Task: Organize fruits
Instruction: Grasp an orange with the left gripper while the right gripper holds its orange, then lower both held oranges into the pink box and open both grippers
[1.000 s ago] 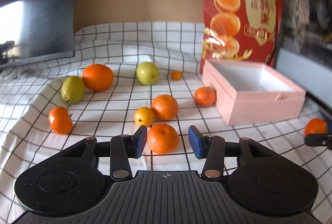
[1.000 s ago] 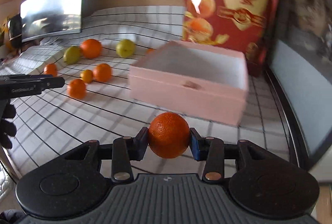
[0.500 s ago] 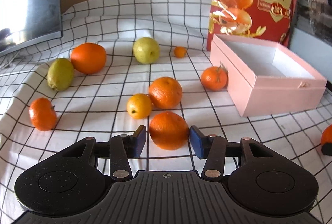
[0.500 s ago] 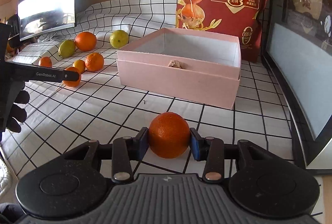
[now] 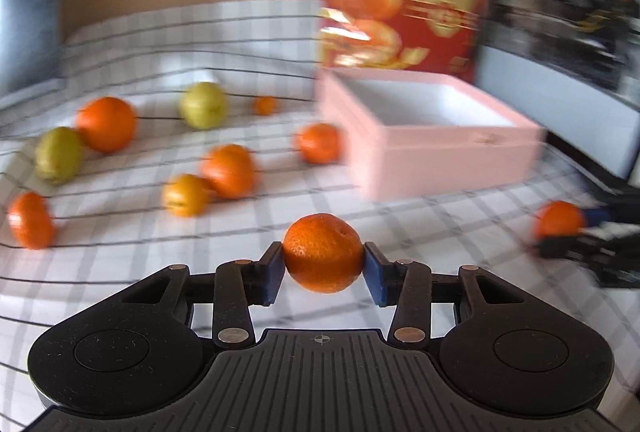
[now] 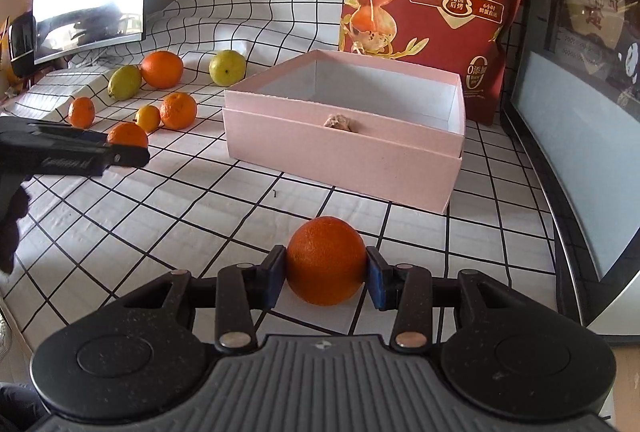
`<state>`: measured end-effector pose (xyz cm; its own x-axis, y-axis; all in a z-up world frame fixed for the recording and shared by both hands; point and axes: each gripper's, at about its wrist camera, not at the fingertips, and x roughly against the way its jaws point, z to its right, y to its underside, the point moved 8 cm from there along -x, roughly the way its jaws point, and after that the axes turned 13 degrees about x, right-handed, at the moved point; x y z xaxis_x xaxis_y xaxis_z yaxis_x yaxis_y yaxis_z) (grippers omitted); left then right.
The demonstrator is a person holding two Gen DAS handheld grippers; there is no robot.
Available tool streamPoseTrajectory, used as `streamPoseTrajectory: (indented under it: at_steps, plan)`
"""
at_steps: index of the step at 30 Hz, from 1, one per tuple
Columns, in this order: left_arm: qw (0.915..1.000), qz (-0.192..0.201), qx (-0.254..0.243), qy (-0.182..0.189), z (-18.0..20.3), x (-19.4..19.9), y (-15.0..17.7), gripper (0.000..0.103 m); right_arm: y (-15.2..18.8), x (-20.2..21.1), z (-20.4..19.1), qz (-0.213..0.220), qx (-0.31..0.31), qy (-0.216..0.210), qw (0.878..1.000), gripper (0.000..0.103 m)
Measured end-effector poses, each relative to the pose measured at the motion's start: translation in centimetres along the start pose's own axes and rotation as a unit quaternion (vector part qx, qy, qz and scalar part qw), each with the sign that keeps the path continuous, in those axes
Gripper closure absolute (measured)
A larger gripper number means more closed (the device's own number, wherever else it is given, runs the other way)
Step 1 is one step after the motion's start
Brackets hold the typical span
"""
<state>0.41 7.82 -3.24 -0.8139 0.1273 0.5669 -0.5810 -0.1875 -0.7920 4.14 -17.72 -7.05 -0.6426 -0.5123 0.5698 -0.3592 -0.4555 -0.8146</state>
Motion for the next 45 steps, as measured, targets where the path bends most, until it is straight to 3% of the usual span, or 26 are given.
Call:
streamPoseTrajectory:
  at_steps: [5, 11, 16, 20, 26, 27, 29, 31, 33, 36, 38, 41, 43, 45]
  plan:
    - [0.9972, -0.022, -0.004, 0.072, 3.6, -0.1, -0.1, 0.056, -0.8, 0.3, -0.1, 0.002, -0.002, 0.002, 1.0, 0.062]
    - [0.9936, 0.001, 0.022, 0.111, 6.3, -1.8, -8.0, 0.056, -7.1, 2.7, 2.7, 0.049, -0.008, 0.029, 0.998, 0.062]
    - [0.9944, -0.005, 0.044, 0.095, 7.6, -6.4, -13.5, 0.056, -13.2, 1.7, 7.0, 0.039, -0.034, 0.064, 0.997, 0.062]
    - [0.9967, 0.001, 0.025, 0.077, 8.1, -10.2, -15.3, 0.055, -13.6, -2.6, 9.4, -0.021, -0.052, 0.067, 0.996, 0.062]
    - [0.9881, -0.118, 0.077, 0.062, 7.1, -17.0, -14.3, 0.056, -10.3, -8.8, 11.3, -0.084, -0.11, 0.032, 0.99, 0.062]
    - [0.9877, -0.121, 0.08, 0.057, 6.9, -17.3, -14.1, 0.056, -10.1, -9.4, 11.4, -0.087, -0.11, 0.033, 0.99, 0.062]
    - [0.988, -0.101, 0.098, 0.064, 6.6, -16.7, -14.5, 0.056, -10.2, -10.2, 11.3, -0.086, -0.098, 0.023, 0.991, 0.061]
    - [0.9856, -0.081, 0.114, 0.096, 6.4, -15.0, -15.1, 0.056, -10.5, -10.1, 11.1, -0.081, -0.091, 0.013, 0.993, 0.057]
    - [0.9843, -0.059, 0.117, 0.118, 6.1, -12.9, -15.8, 0.056, -11.1, -8.8, 11.0, -0.054, -0.084, 0.014, 0.995, 0.034]
    - [0.9875, -0.003, 0.105, 0.117, 4.3, -8.2, -15.8, 0.056, -11.9, -6.2, 11.1, -0.015, -0.078, 0.032, 0.996, 0.028]
    - [0.9892, 0.053, 0.097, 0.097, 1.9, -4.2, -15.2, 0.056, -11.9, -4.9, 10.9, -0.005, -0.077, 0.038, 0.996, 0.025]
    - [0.9853, 0.126, 0.111, 0.033, -3.3, 1.0, -13.2, 0.056, -11.3, -3.6, 9.5, -0.002, -0.049, 0.038, 0.998, 0.019]
    - [0.9804, 0.147, 0.13, -0.011, -7.2, 3.3, -11.3, 0.056, -10.8, -3.3, 8.1, -0.007, -0.029, 0.041, 0.999, 0.019]
    - [0.9726, 0.156, 0.169, -0.029, -11.1, 4.8, -9.2, 0.056, -11.2, -3.1, 6.6, -0.003, -0.016, 0.045, 0.999, 0.019]
